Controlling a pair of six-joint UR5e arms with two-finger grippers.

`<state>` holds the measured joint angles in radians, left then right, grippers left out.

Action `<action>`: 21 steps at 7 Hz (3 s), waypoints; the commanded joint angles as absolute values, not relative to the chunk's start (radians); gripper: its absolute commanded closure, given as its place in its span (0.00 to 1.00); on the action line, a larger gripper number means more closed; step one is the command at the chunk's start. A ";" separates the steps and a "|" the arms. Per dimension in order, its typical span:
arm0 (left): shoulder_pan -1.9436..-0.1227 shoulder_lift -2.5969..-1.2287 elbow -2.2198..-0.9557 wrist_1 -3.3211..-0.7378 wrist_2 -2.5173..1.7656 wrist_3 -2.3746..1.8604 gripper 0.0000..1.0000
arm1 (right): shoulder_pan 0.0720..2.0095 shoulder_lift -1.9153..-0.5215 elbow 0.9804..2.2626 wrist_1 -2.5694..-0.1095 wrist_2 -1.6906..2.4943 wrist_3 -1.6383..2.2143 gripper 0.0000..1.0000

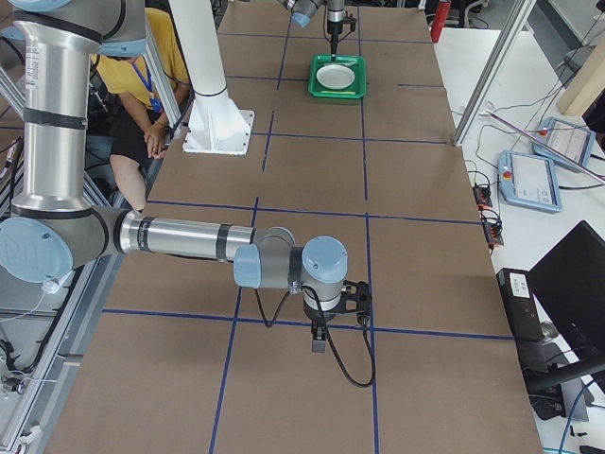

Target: Place fork

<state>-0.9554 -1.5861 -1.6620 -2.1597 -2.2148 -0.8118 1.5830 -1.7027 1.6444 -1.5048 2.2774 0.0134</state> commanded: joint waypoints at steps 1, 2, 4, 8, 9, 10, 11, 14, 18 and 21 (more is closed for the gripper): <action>-1.072 -1.544 -1.712 -2.154 -2.218 -0.775 0.00 | 1.583 -1.703 1.644 -1.505 2.278 0.012 0.00; -1.119 -1.525 -1.720 -2.148 -2.220 -0.728 0.00 | 1.583 -1.703 1.644 -1.505 2.276 0.014 0.00; -1.312 -1.500 -1.727 -1.930 -2.218 -0.317 0.00 | 1.583 -1.703 1.644 -1.505 2.278 0.014 0.00; -1.607 -1.494 -1.726 -1.602 -2.265 0.103 0.00 | 1.583 -1.703 1.644 -1.505 2.278 0.014 0.00; -1.608 -1.459 -1.715 -1.615 -2.363 0.106 0.00 | 1.583 -1.703 1.644 -1.503 2.276 0.012 0.00; -1.609 -1.451 -1.732 -1.617 -2.368 0.106 0.00 | 1.583 -1.703 1.644 -1.505 2.278 0.014 0.00; -1.608 -1.454 -1.723 -1.615 -2.355 0.103 0.00 | 1.583 -1.703 1.644 -1.505 2.278 0.014 0.00; -1.608 -1.459 -1.721 -1.618 -2.365 0.106 0.00 | 1.583 -1.703 1.644 -1.505 2.276 0.014 0.00; -1.608 -1.466 -1.715 -1.618 -2.367 0.103 0.00 | 1.583 -1.703 1.644 -1.503 2.276 0.014 0.00; -1.608 -1.466 -1.713 -1.618 -2.365 0.101 0.00 | 1.583 -1.703 1.644 -1.505 2.276 0.014 0.00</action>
